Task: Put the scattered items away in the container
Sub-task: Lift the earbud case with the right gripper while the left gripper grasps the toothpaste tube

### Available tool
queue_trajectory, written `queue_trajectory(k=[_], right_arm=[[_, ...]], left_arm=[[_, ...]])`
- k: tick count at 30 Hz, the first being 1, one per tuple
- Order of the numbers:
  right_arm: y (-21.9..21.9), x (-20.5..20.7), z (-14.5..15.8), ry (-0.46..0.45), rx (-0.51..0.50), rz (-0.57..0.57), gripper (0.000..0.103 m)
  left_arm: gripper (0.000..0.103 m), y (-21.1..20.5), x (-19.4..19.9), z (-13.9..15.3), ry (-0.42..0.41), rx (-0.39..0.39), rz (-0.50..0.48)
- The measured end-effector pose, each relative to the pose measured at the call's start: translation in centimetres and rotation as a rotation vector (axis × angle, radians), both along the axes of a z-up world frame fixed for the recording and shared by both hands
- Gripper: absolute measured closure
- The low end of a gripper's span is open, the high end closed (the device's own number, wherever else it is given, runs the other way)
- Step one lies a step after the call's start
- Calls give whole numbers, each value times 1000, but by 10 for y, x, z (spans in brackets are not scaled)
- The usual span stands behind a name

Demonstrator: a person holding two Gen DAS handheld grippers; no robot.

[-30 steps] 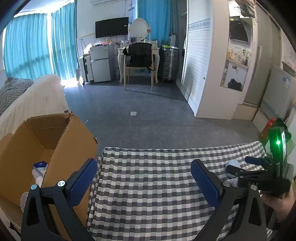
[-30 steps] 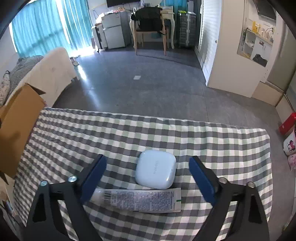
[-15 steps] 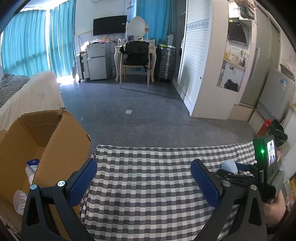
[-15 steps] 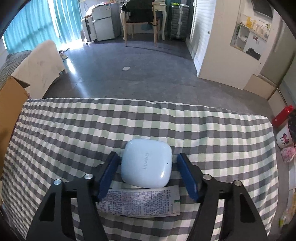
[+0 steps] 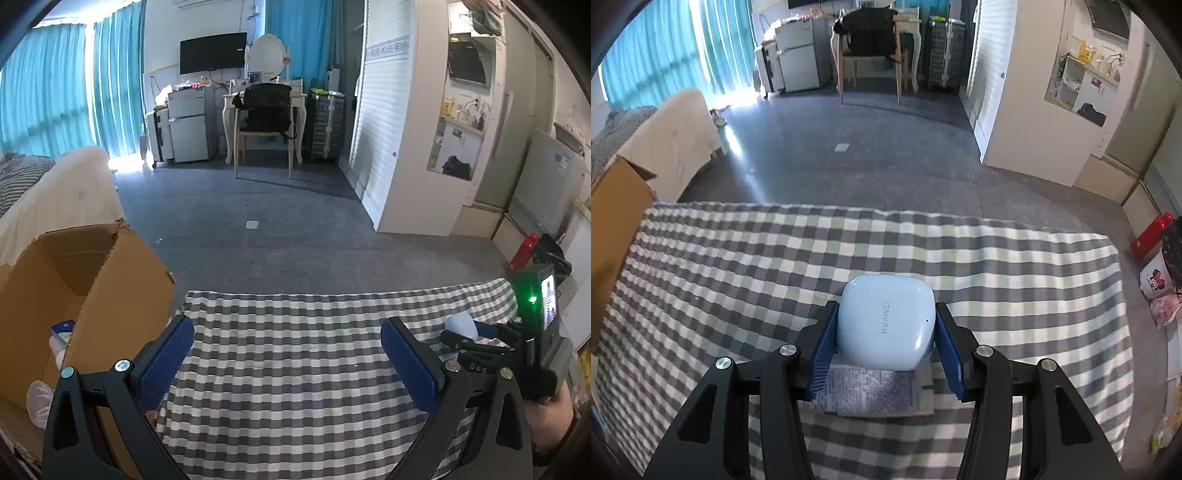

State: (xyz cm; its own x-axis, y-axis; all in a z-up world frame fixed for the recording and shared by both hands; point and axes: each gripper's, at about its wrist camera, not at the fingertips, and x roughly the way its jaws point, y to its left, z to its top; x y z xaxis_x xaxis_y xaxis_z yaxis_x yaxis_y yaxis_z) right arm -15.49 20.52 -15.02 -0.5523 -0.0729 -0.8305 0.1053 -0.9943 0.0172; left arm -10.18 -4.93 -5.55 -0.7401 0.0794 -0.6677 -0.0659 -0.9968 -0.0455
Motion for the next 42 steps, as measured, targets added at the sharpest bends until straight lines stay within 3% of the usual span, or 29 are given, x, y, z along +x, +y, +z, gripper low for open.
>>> queue_trajectory(k=[5,11,17,24,28,33,37,42], right_arm=[[17,13,19,41,-15,-19,53],[47,37,39,79,-25,-68,53],[71,59,52,101,-38,-110,53],[86,65,59,108,-48,-131,53],[88,64,61,111,-50,-134,53],[85,61,63,113,-52,-126,53],[82,59,64,113,-52,-124,53],[83,57,63,110,-56,-123,53]], left_arm=[[0,23,-3,-5,-2,10,-63],[0,65,-8,-22,-24,58,-227],[0,112,-9,-40,-43,-23,-396],[1,157,-1,-66,-72,-128,-664],[11,169,-6,-80,-120,-149,-762],[18,175,-16,-97,-171,-155,-789],[34,178,-19,-104,-207,-148,-827],[39,181,-16,-113,-229,-173,-845]])
